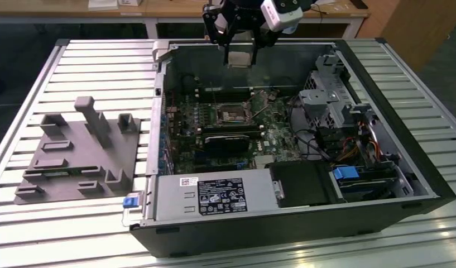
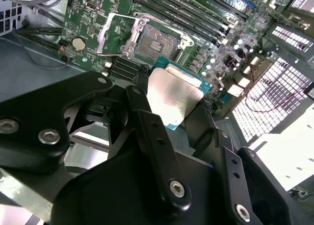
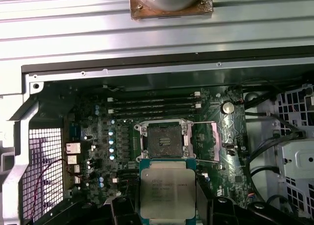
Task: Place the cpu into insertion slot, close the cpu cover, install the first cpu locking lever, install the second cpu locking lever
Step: 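Place the cpu into insertion slot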
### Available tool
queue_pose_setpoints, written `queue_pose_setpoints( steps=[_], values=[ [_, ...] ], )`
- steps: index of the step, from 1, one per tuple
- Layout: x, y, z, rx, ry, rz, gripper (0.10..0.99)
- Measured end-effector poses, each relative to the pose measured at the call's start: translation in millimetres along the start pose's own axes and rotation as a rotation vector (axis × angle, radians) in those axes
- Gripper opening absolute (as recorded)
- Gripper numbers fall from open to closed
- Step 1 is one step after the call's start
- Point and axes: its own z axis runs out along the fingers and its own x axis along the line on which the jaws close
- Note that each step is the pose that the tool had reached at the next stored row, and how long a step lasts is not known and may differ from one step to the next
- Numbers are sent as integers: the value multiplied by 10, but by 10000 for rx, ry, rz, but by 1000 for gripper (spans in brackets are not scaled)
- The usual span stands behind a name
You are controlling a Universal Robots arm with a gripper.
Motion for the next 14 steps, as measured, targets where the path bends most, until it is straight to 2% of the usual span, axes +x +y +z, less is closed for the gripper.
queue_pose_setpoints(
  steps=[14],
  values=[
    [0, 0, 0, -3, -16, 182, 541]
  ],
)
